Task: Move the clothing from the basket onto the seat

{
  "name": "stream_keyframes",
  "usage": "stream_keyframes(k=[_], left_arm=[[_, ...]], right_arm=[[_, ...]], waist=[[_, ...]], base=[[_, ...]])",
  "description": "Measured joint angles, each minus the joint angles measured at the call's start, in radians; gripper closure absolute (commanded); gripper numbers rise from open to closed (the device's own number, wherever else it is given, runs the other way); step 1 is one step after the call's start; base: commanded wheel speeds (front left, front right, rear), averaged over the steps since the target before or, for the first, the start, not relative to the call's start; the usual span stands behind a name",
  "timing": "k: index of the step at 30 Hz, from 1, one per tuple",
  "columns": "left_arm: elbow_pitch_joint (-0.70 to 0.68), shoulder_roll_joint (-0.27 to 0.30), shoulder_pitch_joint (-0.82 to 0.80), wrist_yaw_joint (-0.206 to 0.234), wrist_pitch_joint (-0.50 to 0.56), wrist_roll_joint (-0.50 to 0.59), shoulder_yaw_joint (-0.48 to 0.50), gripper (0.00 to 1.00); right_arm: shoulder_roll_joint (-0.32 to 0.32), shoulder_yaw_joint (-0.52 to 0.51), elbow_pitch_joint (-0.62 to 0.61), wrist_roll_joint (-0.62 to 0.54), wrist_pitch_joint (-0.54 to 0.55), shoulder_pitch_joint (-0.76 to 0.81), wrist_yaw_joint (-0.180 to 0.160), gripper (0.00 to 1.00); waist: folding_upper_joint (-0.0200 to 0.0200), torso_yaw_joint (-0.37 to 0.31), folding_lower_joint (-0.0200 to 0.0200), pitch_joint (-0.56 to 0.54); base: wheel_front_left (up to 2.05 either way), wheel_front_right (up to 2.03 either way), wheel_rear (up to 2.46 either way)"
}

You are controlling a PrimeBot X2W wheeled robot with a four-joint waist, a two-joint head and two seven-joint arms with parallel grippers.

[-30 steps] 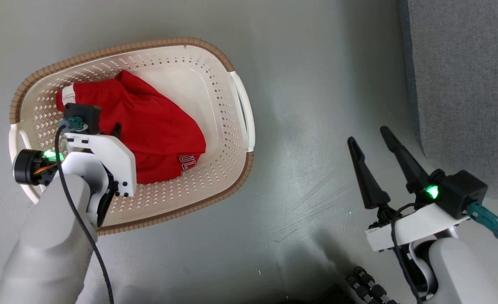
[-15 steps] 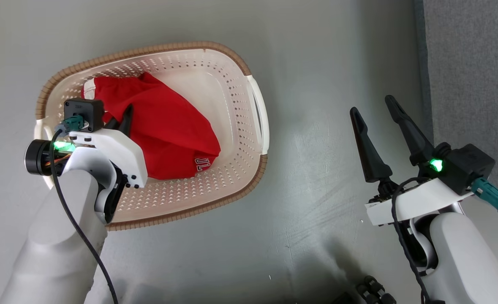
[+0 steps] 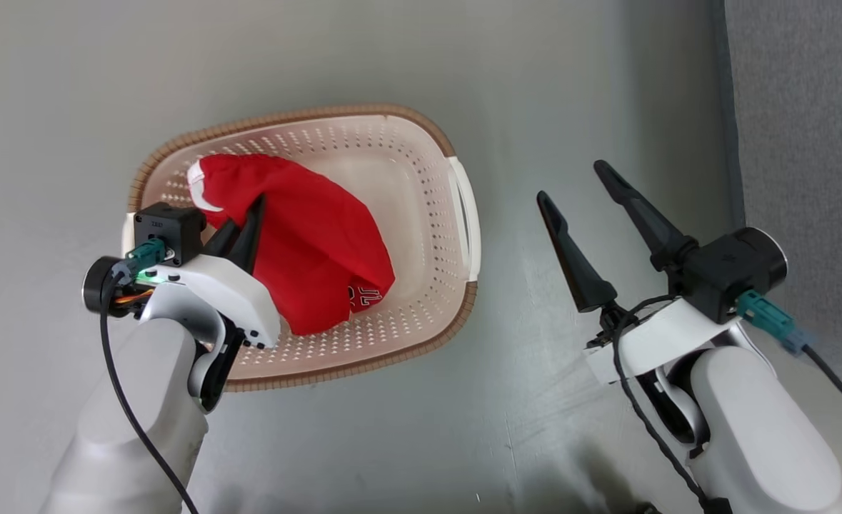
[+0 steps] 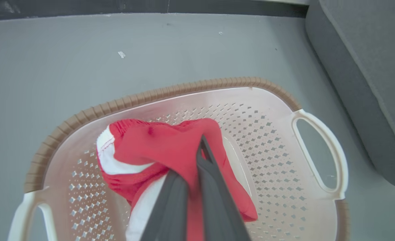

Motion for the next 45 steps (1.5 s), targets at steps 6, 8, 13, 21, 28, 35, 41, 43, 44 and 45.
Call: stream_keyframes(k=[6,8,13,21,28,35,41,43,44,45], left_arm=[[-0.049,-0.003,0.011,-0.012,-0.035,0.006,-0.020,1.00],[-0.062,-0.003,0.025,-0.013,-0.044,0.012,-0.035,1.00],[-0.097,-0.004,0.063,-0.021,-0.051,0.017,-0.065,1.00],[-0.167,-0.006,0.105,-0.030,-0.059,0.016,-0.085,1.00],[-0.221,-0.006,0.148,-0.037,-0.031,0.016,-0.124,1.00],[-0.296,-0.004,0.188,-0.039,0.014,0.012,-0.167,1.00],[-0.391,0.002,0.205,-0.048,0.058,0.010,-0.221,1.00],[-0.426,0.005,0.209,-0.048,0.070,0.010,-0.237,1.00],[-0.426,0.005,0.209,-0.048,0.070,0.010,-0.237,1.00],[-0.462,0.011,0.215,-0.051,0.086,0.010,-0.248,1.00]], right_arm=[[-0.020,0.062,0.021,-0.008,0.000,-0.017,0.000,0.00],[-0.026,0.089,0.027,-0.008,0.000,-0.017,0.000,0.00],[-0.045,0.161,0.048,-0.013,0.000,-0.017,0.000,0.00],[-0.062,0.256,0.073,-0.017,0.000,-0.018,0.000,0.00],[-0.072,0.344,0.080,-0.017,0.000,-0.018,0.000,0.00],[-0.087,0.378,0.082,-0.016,0.000,-0.018,0.000,0.00],[-0.094,0.401,0.087,0.001,0.000,-0.018,0.000,0.00],[-0.097,0.406,0.088,0.004,0.000,-0.018,0.000,0.00],[-0.097,0.406,0.088,0.004,0.000,-0.018,0.000,0.00],[-0.102,0.409,0.089,0.006,0.000,-0.017,0.000,0.00]], waist=[[0.0000,0.025,0.0000,-0.053],[0.0000,0.034,-0.0001,-0.073],[0.0000,0.053,0.0000,-0.127],[0.0000,0.080,-0.0001,-0.224],[0.0000,0.098,0.0000,-0.310],[0.0000,0.110,0.0000,-0.388],[0.0000,0.117,0.0000,-0.446],[0.0000,0.120,-0.0001,-0.464],[0.0000,0.120,-0.0001,-0.464],[0.0000,0.122,0.0000,-0.480]], base=[[0.00,0.00,0.00],[0.00,0.00,0.00],[0.00,0.00,0.00],[0.00,0.00,0.00],[0.00,0.00,0.00],[0.00,0.00,0.00],[0.00,0.00,0.00],[0.00,0.00,0.00],[0.00,0.00,0.00],[0.00,0.00,0.00]])
